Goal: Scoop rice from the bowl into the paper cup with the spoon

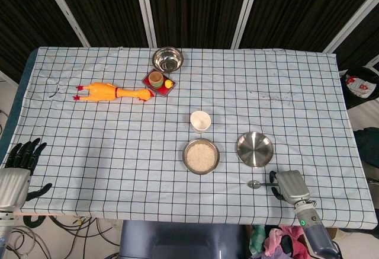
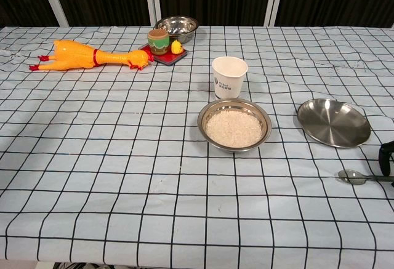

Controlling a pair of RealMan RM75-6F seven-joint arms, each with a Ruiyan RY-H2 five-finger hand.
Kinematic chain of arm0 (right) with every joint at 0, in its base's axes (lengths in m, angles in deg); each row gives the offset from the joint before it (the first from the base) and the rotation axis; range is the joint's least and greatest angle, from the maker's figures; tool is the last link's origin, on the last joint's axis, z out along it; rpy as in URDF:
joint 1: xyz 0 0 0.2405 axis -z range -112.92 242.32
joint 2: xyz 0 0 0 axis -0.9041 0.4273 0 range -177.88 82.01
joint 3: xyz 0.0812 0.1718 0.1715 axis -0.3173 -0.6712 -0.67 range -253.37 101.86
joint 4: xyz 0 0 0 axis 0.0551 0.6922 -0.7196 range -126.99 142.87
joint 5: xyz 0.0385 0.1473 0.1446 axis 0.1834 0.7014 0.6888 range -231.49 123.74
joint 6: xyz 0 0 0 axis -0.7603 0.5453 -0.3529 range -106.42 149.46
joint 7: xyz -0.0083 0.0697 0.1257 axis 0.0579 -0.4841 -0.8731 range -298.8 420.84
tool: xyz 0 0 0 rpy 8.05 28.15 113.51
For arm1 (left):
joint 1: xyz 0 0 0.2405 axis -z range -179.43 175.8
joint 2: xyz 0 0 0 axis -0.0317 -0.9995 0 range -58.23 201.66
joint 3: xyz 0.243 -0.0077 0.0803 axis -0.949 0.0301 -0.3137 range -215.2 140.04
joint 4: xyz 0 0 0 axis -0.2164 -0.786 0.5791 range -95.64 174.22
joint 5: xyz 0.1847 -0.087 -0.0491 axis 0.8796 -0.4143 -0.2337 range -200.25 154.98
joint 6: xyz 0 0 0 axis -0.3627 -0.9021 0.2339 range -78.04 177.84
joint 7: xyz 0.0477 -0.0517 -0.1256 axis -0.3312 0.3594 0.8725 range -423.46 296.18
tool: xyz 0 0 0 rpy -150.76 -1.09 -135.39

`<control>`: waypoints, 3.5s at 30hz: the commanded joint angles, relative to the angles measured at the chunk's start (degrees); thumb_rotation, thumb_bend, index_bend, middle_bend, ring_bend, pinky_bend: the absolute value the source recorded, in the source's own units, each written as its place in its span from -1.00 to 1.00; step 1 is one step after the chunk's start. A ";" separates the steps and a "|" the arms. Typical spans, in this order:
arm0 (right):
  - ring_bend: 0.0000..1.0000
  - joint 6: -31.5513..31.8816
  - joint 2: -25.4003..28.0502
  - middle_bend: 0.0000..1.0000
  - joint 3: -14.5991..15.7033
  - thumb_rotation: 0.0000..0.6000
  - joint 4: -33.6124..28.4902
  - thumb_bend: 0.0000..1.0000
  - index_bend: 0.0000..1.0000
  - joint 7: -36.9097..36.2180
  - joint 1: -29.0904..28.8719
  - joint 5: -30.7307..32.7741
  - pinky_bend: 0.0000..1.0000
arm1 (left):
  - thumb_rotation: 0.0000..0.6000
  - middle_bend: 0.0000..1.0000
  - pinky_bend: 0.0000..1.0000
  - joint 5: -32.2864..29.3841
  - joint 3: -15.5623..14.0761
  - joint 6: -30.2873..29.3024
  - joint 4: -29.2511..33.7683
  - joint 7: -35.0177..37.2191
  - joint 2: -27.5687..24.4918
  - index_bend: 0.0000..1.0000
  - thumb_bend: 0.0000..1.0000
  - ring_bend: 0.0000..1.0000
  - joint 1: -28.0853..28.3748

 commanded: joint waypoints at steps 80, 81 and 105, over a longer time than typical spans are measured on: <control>1.00 1.29 0.48 1.00 0.13 1.00 -0.44 -0.20 0.13 -0.74 -0.01 -1.00 1.00 | 1.00 -1.00 -1.00 -0.37 0.11 0.15 0.48 0.32 -0.12 -1.00 -1.00 -1.00 -0.07; 1.00 1.47 0.69 1.00 0.08 1.00 -0.71 -0.20 0.14 -0.53 -0.07 -1.18 1.00 | 1.00 -1.00 -1.00 -0.38 0.10 0.18 0.50 0.36 -0.11 -1.00 -1.00 -1.00 -0.07; 1.00 1.76 5.56 1.00 -11.99 1.00 -22.87 -0.03 0.33 31.93 -11.24 12.00 1.00 | 1.00 -1.00 -1.00 -1.05 0.08 1.76 2.06 2.15 -0.92 -1.00 -1.00 -1.00 0.49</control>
